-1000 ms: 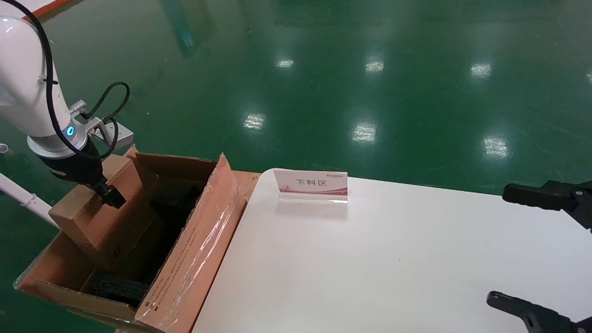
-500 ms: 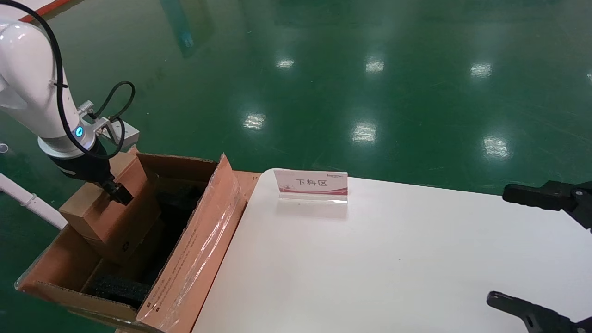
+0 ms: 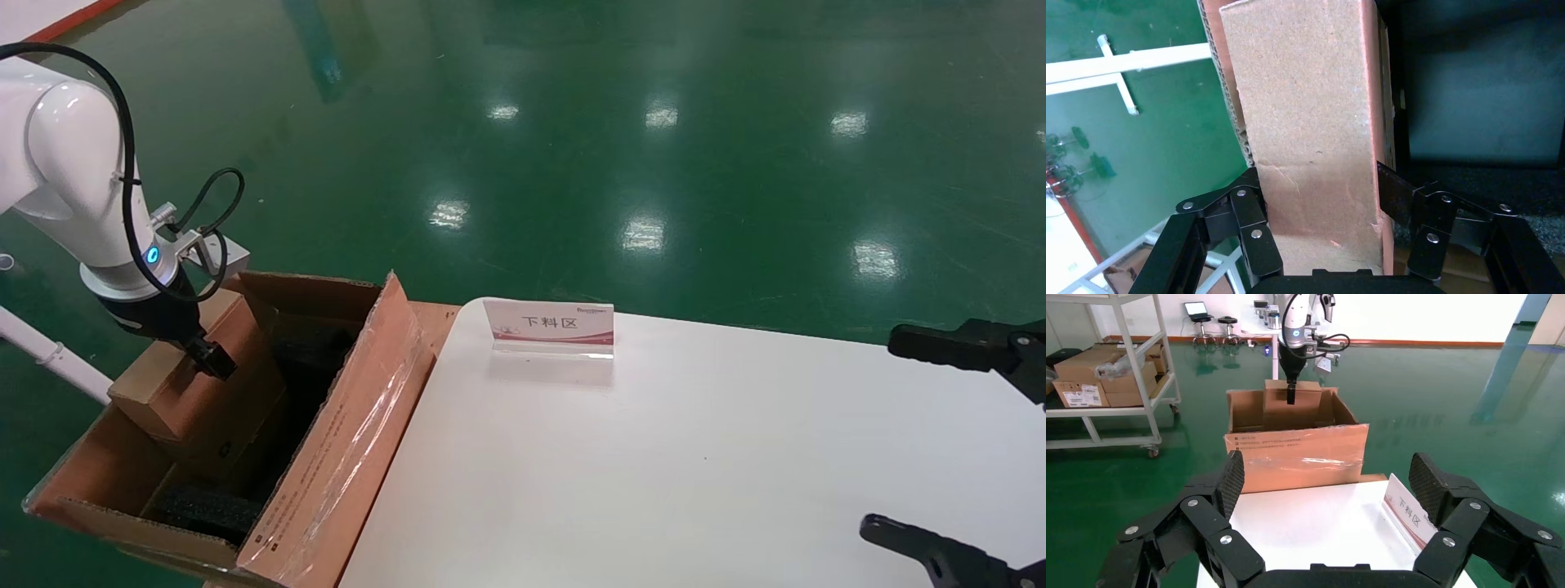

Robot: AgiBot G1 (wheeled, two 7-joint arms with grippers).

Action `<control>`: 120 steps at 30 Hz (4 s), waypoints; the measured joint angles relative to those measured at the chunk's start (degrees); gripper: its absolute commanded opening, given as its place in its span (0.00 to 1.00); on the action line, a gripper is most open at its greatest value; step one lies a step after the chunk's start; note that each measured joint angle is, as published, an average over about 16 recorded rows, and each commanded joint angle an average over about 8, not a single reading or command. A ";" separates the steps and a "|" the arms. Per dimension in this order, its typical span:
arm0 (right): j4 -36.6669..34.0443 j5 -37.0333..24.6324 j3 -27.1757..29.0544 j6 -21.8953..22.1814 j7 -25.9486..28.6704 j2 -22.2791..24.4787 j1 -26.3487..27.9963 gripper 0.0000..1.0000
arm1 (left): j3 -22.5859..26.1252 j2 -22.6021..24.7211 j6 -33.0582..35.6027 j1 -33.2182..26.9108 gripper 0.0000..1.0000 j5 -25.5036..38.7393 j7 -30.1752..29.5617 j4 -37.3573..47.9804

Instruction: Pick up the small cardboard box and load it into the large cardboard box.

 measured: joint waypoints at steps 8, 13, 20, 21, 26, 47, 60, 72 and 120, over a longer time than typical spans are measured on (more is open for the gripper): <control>-0.01 0.01 -0.01 0.01 -0.01 0.01 0.00 1.00 | 0.16 0.18 0.24 0.14 1.00 0.14 -0.12 0.29; -0.01 0.01 -0.01 0.02 -0.01 0.01 -0.01 1.00 | 0.19 0.20 0.26 0.13 1.00 0.20 -0.13 0.32; -0.01 0.01 -0.01 0.02 -0.01 0.01 0.00 1.00 | 0.19 0.14 0.26 0.09 1.00 0.29 -0.08 0.30; -0.01 0.01 -0.01 0.02 -0.01 0.01 0.00 1.00 | 0.19 0.13 0.26 0.08 1.00 0.30 -0.07 0.30; -0.01 0.01 -0.01 0.02 -0.01 0.01 0.00 1.00 | 0.18 0.10 0.24 0.06 1.00 0.36 -0.04 0.28; -0.05 0.03 -0.04 0.00 -0.03 0.01 0.02 1.00 | -1.54 -3.18 -6.79 -5.17 1.00 1.37 3.47 -10.33; -0.06 0.05 -0.08 0.00 -0.05 0.02 0.04 1.00 | -6.91 -17.52 -19.66 -13.14 1.00 -1.67 12.00 -33.46; -0.08 0.07 -0.10 0.02 -0.07 0.03 0.04 1.00 | -10.12 -21.45 -20.64 -13.36 1.00 -4.30 18.47 -39.06; -0.13 0.15 -0.22 0.05 -0.14 0.07 0.08 1.00 | -92.20 -18.20 10.65 40.92 1.00 -27.43 51.59 -42.17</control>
